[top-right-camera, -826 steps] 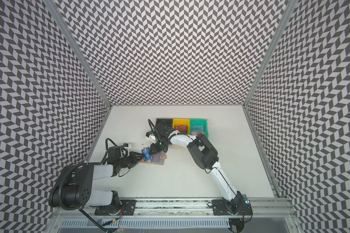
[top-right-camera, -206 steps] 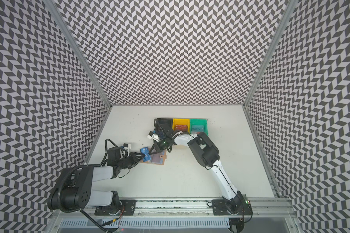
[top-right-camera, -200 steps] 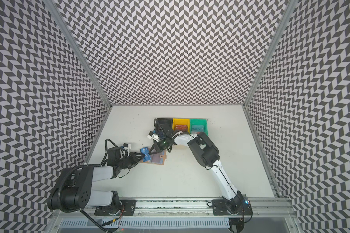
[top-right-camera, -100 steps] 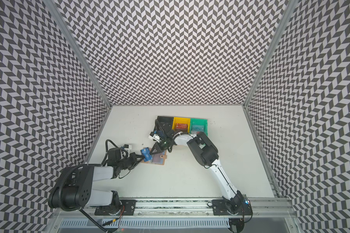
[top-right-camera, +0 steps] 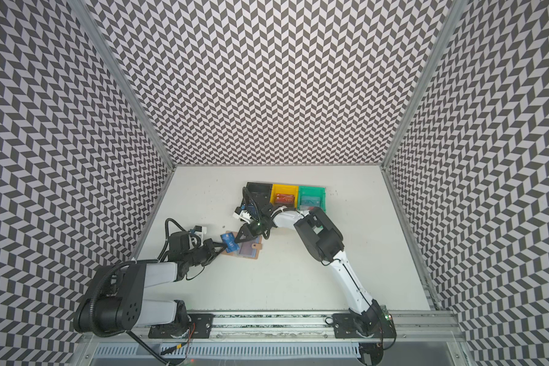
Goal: Take the credit cards out of the card holder
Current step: Pick up the credit card from the card holder.
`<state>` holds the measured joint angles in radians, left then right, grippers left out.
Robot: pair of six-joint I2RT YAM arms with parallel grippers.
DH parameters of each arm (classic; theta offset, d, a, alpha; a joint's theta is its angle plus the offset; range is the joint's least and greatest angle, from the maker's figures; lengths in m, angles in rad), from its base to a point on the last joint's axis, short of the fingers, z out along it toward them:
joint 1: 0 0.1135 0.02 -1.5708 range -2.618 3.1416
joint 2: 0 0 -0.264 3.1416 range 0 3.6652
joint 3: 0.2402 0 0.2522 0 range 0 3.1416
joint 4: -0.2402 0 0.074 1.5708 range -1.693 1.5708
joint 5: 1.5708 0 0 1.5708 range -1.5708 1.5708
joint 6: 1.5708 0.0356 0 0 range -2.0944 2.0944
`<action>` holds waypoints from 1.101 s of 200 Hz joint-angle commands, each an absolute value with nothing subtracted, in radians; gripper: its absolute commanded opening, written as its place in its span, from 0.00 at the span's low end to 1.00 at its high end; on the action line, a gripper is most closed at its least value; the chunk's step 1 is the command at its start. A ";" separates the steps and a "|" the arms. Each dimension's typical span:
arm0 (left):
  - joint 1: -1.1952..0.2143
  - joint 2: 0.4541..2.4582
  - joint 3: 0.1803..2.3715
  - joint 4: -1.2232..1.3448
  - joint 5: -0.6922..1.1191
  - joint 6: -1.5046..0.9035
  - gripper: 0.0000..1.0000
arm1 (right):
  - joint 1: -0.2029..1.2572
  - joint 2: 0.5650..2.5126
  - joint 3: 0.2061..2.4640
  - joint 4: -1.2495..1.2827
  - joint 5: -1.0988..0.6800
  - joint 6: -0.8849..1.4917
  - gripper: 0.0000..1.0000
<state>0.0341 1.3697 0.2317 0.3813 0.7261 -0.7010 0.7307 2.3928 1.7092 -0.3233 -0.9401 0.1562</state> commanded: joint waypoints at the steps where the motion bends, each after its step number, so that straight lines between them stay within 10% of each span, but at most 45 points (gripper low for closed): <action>1: 0.031 1.355 0.230 0.339 0.698 -0.699 0.00 | 0.730 2.331 1.707 -0.374 -0.866 0.114 0.23; 220: 0.026 1.141 0.401 0.360 0.851 -0.859 0.00 | 0.556 2.084 1.674 -0.471 -0.903 0.067 0.37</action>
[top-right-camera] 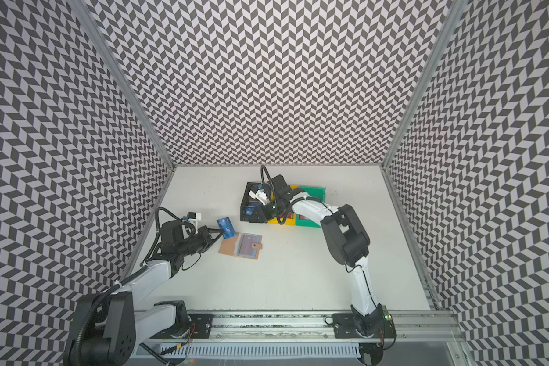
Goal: Take the credit cards out of the card holder
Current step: Pick up the credit card from the card holder, then place the credit card in the storage box.
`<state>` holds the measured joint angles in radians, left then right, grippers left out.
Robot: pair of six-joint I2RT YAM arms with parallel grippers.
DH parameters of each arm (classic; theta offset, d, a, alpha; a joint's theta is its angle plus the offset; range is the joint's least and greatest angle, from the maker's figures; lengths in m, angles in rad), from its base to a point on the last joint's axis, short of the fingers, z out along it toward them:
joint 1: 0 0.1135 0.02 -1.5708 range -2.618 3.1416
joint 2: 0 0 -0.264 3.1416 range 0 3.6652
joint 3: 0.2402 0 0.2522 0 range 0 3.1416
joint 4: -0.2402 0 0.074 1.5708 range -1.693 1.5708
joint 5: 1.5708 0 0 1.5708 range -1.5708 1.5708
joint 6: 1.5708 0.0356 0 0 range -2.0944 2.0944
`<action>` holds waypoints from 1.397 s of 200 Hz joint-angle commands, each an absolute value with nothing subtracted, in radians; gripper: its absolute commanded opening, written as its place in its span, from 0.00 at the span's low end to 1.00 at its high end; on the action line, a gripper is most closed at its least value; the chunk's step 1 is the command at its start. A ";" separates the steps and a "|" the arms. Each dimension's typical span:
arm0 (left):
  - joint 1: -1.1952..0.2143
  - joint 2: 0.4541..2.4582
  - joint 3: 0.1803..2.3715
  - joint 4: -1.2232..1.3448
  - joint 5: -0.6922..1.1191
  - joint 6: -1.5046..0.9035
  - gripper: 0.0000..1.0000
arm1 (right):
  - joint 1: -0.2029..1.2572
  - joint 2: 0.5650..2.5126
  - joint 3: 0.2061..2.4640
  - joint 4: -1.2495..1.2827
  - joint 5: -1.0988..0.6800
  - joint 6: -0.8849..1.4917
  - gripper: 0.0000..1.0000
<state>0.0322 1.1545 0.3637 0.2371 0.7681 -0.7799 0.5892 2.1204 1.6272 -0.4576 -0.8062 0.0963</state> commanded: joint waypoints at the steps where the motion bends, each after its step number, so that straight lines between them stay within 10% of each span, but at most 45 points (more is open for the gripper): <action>1: 0.025 1.141 0.401 0.365 0.852 -0.861 0.00 | 0.555 2.085 1.677 -0.472 -0.906 0.066 0.37; 176: -0.157 1.376 0.506 0.718 0.848 -0.972 0.00 | 0.552 2.158 1.708 -0.365 -1.141 0.106 0.47; 265: -0.167 1.449 0.509 0.703 0.835 -0.949 0.00 | 0.554 2.160 1.712 -0.318 -1.188 0.144 0.01; 279: -0.168 1.448 0.516 0.655 0.821 -0.923 0.14 | 0.553 2.158 1.724 -0.349 -1.175 0.124 0.00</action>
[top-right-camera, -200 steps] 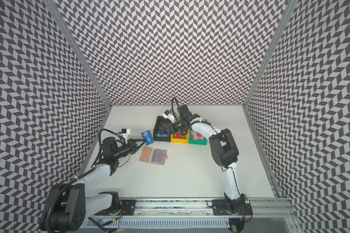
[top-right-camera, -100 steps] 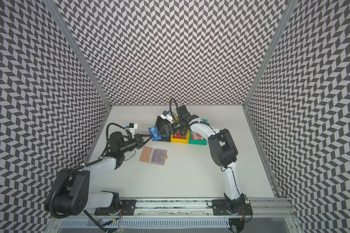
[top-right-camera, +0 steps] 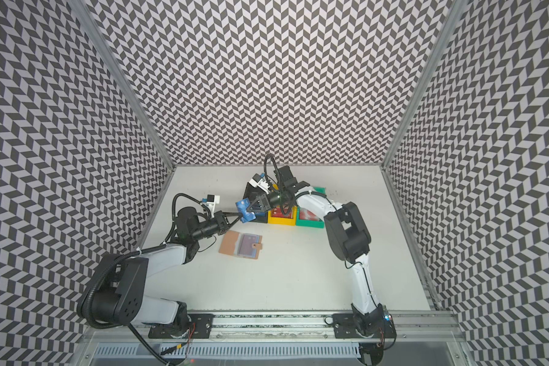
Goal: Take the credit cards out of the card holder
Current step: Place the credit card in the storage box.
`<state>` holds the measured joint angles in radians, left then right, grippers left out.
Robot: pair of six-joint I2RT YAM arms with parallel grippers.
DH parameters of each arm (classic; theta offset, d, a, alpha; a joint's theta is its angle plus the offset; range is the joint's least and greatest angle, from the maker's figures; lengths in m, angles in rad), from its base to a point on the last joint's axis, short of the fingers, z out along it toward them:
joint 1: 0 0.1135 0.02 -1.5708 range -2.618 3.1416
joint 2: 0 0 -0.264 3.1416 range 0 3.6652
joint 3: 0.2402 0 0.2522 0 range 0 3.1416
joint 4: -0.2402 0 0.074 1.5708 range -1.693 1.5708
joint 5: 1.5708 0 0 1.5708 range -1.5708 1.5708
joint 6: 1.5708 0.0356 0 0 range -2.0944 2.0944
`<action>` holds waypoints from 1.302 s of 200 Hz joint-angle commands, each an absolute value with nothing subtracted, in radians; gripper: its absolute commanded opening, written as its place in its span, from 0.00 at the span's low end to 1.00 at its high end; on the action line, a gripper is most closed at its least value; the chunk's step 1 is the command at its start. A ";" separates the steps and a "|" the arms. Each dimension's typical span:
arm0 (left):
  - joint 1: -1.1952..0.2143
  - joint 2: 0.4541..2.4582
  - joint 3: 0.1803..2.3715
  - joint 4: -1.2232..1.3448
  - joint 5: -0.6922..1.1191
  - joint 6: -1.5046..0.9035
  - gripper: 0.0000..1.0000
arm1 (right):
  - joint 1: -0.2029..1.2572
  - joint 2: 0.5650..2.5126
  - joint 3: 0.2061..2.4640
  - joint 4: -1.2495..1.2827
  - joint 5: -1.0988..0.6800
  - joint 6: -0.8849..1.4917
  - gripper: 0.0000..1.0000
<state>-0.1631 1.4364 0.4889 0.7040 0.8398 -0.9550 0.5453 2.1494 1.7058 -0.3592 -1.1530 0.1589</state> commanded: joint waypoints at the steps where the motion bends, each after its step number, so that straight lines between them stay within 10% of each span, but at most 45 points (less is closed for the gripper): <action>1: -0.168 1.448 0.515 0.651 0.819 -0.921 0.15 | 0.553 2.158 1.726 -0.352 -1.172 0.120 0.00; 39: -0.161 1.429 0.517 0.584 0.798 -0.886 0.36 | 0.551 2.185 1.848 -0.550 -1.057 0.012 0.00; 130: -0.095 1.385 0.507 0.293 0.691 -0.748 0.38 | 0.567 2.388 2.390 -0.881 -0.491 -0.159 0.00; 260: -0.079 1.508 0.504 0.268 0.650 -0.703 0.36 | 0.615 2.417 2.333 -0.924 -0.248 -0.377 0.00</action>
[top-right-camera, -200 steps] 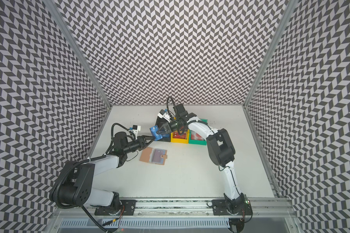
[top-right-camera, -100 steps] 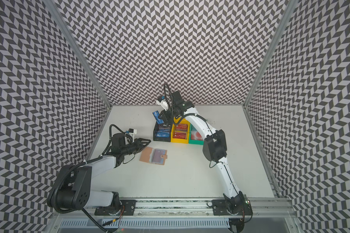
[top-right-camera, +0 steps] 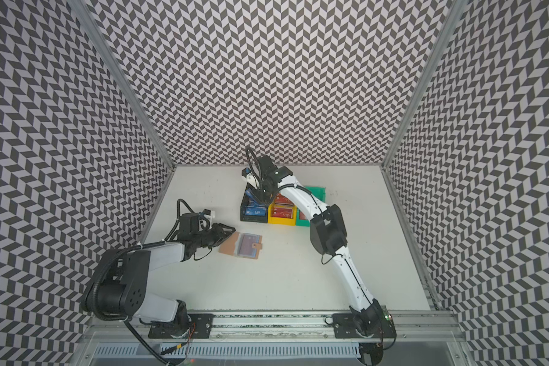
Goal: Take the credit cards out of the card holder
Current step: Place the credit card in the storage box.
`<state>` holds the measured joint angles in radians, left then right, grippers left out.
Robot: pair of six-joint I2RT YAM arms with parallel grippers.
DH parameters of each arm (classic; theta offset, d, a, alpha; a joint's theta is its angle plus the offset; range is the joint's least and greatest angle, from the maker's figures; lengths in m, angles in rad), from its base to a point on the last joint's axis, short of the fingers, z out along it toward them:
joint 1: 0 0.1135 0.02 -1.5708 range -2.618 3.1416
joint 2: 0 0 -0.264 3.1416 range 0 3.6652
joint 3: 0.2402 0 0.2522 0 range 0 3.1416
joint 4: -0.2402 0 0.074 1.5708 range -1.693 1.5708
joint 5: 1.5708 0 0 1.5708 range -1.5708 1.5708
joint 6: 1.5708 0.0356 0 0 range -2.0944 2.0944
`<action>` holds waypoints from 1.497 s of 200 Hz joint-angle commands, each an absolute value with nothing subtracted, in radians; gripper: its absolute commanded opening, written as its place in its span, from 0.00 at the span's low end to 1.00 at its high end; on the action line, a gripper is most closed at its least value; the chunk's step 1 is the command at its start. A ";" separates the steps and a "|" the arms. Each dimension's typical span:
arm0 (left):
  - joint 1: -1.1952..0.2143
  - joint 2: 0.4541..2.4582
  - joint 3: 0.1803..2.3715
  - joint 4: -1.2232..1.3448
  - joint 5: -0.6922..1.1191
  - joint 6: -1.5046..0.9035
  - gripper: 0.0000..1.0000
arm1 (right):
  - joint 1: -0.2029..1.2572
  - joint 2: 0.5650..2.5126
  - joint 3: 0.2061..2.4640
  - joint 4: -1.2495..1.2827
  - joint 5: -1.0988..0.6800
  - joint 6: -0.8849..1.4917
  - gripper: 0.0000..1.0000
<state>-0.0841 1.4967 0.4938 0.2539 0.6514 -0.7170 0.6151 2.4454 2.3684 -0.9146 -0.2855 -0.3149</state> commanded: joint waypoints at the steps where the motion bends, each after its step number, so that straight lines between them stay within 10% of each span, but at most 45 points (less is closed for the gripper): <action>1: -0.079 1.509 0.503 0.269 0.650 -0.703 0.36 | 0.615 2.416 2.332 -0.925 -0.248 -0.378 0.00; 212: -0.081 1.537 0.494 0.235 0.600 -0.671 0.35 | 0.670 2.403 2.245 -0.998 -0.196 -0.499 0.00; 299: -0.081 1.567 0.492 0.245 0.602 -0.666 0.35 | 0.673 2.395 2.246 -0.919 -0.073 -0.456 0.22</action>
